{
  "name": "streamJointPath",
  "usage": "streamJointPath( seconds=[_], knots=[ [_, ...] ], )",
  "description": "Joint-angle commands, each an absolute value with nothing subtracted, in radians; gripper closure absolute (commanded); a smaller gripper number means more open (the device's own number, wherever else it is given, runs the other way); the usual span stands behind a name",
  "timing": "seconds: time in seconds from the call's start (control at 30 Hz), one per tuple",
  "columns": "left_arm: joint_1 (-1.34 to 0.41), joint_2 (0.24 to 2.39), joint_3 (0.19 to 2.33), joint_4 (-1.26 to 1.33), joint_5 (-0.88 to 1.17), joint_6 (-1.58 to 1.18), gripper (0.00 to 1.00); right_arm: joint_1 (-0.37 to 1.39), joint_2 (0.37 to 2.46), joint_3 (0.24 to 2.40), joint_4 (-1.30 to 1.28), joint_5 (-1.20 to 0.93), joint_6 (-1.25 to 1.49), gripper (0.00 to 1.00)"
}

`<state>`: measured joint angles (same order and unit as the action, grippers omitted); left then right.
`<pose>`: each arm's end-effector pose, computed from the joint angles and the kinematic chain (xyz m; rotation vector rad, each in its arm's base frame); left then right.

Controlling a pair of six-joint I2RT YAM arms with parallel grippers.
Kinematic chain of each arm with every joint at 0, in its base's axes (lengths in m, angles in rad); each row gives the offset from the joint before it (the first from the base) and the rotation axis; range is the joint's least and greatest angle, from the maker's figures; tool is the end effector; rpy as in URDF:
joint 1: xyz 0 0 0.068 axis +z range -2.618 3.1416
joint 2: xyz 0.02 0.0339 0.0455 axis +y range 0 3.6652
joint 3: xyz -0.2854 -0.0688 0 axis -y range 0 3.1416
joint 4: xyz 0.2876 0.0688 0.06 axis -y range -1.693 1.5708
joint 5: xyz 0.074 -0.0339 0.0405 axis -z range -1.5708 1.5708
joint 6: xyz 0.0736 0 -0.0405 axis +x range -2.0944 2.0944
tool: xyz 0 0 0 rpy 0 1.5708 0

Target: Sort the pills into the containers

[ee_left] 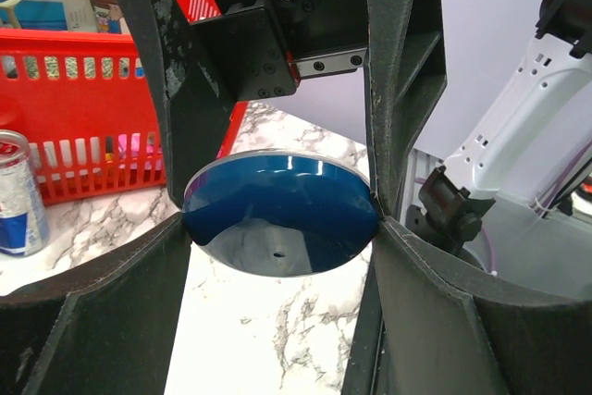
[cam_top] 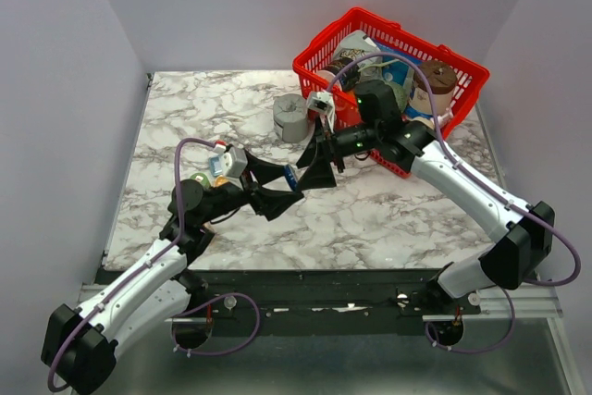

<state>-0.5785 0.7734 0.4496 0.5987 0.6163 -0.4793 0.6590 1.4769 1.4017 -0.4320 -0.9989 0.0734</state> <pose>0.1748 -0.1650 0.3146 0.6356 1.3237 -1.2742 0.2657 0.2841 0.3806 -1.2165 1.7653 1.4699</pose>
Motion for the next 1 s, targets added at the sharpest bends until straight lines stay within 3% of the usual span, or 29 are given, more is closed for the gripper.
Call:
streamJointPath(
  seconds=[0.0, 0.97],
  knots=[
    [-0.572, 0.742, 0.474, 0.629, 0.626, -0.468, 0.75, 0.632, 1.451, 1.422, -0.442, -0.939, 0.051, 0.03],
    [-0.554, 0.698, 0.434, 0.629, 0.649, -0.489, 0.76, 0.546, 1.414, 1.424, -0.511, -0.679, -0.035, 0.09]
  ],
)
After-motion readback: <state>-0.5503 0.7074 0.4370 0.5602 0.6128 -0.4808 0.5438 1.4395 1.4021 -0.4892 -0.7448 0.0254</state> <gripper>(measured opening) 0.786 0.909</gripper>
